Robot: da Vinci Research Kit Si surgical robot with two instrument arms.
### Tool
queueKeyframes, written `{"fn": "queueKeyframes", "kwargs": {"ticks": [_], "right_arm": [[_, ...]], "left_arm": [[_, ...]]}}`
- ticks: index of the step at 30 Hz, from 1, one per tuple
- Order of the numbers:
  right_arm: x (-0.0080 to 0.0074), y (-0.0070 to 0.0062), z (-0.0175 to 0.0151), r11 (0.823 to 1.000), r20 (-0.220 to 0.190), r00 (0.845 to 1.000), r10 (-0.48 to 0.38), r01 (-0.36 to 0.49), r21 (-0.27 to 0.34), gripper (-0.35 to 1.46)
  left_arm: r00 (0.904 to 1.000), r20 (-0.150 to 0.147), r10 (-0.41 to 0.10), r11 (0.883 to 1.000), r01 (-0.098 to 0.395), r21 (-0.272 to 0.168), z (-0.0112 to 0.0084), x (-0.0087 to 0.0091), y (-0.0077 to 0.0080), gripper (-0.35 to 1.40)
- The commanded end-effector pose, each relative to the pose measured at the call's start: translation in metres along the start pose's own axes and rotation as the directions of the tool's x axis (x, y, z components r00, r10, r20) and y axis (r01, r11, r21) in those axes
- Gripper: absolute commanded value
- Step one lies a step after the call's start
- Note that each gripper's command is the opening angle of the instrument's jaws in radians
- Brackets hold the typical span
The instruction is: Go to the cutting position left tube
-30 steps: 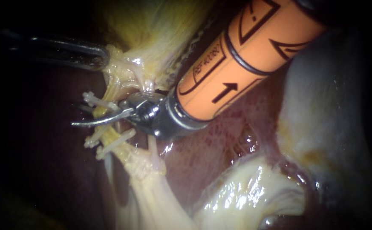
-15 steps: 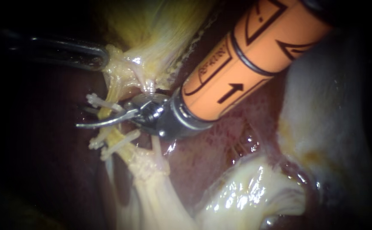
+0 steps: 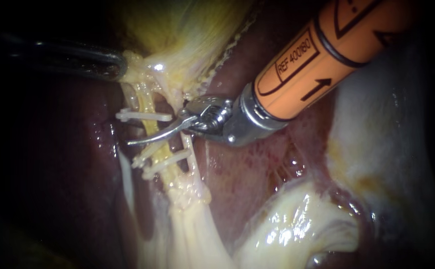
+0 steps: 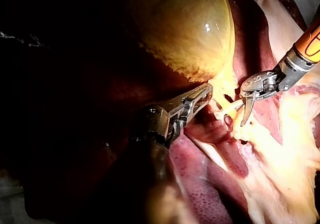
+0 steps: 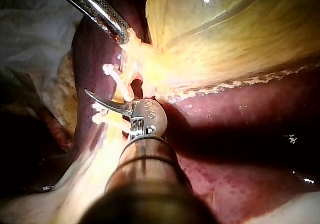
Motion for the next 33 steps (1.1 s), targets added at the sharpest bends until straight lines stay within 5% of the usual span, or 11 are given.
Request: {"fn": "queueKeyframes", "kwargs": {"ticks": [1,11,17,24,33], "right_arm": [[0.0001,-0.0001,0.0,1.0,0.0,1.0,0.009,-0.009,0.0,1.24],[0.0012,-0.0003,-0.0011,0.998,-0.005,0.998,0.059,-0.059,0.001,1.22],[0.0005,-0.0002,-0.0005,0.998,-0.005,0.998,0.06,-0.06,0.002,1.22],[0.0001,-0.0006,-0.0001,0.995,-0.053,0.997,0.061,-0.056,0.083,1.22],[0.0005,-0.0015,0.0013,0.99,-0.11,0.992,-0.058,0.071,0.121,1.22]], "left_arm": [[1.0,0.0,-0.002,1.0,0.002,0.0,0.0,0.0,0.0,-0.35],[1.0,0.0,-0.002,1.0,0.002,0.0,0.0,0.0,0.0,-0.35],[1.0,0.0,-0.002,1.0,0.002,0.0,0.0001,0.0,0.0,-0.35],[1.0,0.0,-0.002,1.0,0.002,0.0,0.0,0.0,0.0,-0.35],[1.0,0.0,-0.002,1.0,0.002,0.0,0.0,0.0,0.0,-0.35]]}}
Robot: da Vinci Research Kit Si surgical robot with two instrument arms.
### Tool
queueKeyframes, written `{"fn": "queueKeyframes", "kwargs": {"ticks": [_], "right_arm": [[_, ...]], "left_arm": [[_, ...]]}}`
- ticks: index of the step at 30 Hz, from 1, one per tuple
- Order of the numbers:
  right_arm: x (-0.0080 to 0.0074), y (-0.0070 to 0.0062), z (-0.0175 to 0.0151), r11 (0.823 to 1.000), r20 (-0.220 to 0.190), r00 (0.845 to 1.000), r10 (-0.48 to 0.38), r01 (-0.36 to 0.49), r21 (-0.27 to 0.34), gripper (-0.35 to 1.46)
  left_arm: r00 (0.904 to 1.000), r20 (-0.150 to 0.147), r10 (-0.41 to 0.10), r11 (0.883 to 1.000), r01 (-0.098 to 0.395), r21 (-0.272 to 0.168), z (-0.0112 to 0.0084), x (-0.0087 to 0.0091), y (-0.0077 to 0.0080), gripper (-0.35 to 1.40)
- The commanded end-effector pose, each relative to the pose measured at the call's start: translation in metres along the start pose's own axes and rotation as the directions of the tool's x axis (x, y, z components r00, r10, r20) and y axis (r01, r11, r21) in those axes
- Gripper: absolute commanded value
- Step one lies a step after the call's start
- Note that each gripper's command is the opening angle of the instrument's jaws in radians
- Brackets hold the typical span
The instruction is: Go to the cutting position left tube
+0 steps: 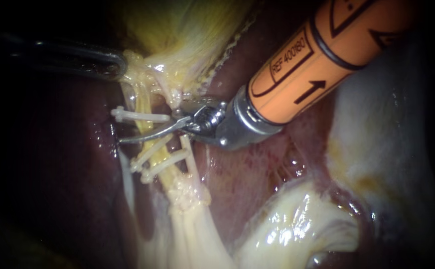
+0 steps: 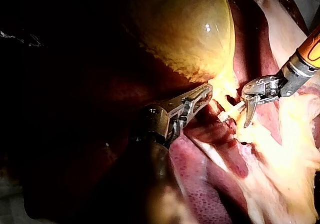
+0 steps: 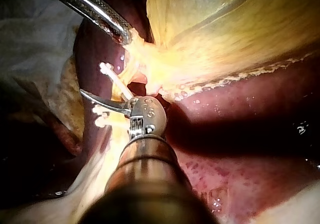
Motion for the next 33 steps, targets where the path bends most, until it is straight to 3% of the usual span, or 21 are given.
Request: {"fn": "queueKeyframes", "kwargs": {"ticks": [1,7,15,21,33], "right_arm": [[0.0,-0.0002,0.0002,1.0,0.0,1.0,-0.021,0.021,0.008,1.22],[-0.0004,-0.0015,0.0015,0.989,0.02,0.99,-0.143,0.142,0.045,1.22],[0.0001,-0.0021,0.0035,0.96,0.005,0.961,-0.276,0.275,0.054,1.24],[0.0005,-0.002,0.0041,0.952,0.002,0.953,-0.303,0.302,0.051,1.29],[0.0006,-0.002,0.0043,0.952,0.001,0.953,-0.302,0.302,0.051,1.29]], "left_arm": [[1.0,0.0,0.0,1.0,0.0,0.0,0.0,0.0,0.0,-0.35],[1.0,0.0,0.0,1.0,0.0,0.0,0.0,0.0,0.0,-0.35],[1.0,0.0,0.0,1.0,0.0,0.0,0.0,0.0,0.0,-0.35],[1.0,0.0,0.0,1.0,0.0,0.0,0.0,0.0,0.0,-0.35],[1.0,0.0,0.0,1.0,0.0,0.0,0.0,0.0,0.0,-0.35]]}}
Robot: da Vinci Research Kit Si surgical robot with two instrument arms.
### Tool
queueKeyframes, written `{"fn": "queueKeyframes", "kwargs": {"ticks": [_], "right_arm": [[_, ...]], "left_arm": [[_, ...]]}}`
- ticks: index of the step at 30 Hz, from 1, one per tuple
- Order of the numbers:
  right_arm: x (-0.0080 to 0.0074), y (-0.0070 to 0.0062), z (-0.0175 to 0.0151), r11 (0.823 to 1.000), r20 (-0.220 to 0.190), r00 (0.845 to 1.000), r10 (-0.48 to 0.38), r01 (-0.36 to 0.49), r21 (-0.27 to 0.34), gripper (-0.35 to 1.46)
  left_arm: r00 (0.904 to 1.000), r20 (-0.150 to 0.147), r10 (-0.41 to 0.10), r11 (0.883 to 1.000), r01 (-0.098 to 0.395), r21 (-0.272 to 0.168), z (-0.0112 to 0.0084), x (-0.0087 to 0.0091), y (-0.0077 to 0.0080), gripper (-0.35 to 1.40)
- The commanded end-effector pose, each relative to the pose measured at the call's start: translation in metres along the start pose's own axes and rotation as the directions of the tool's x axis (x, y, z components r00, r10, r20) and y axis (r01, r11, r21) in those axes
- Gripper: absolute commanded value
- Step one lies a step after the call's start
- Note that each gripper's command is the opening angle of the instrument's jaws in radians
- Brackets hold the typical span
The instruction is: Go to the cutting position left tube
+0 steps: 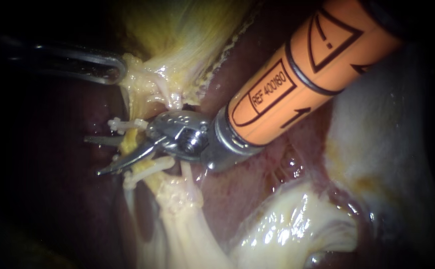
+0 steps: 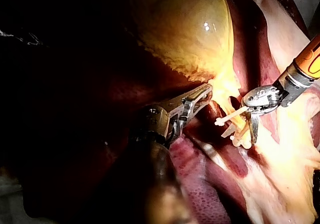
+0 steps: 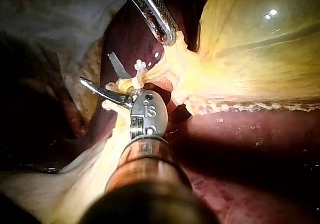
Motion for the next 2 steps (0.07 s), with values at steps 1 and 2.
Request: {"fn": "queueKeyframes", "kwargs": {"ticks": [1,2], "right_arm": [[0.0,0.0,0.0,1.0,0.0,1.0,0.0,0.0,0.0,1.29],[0.0,0.0,0.0,1.0,0.0,1.0,0.0,0.0,0.0,1.29]], "left_arm": [[1.0,0.0,0.0,1.0,0.0,0.0,0.0,0.0,0.0,-0.35],[1.0,0.0,0.0,1.0,0.0,0.0,0.0,0.0,0.0,-0.35]]}}
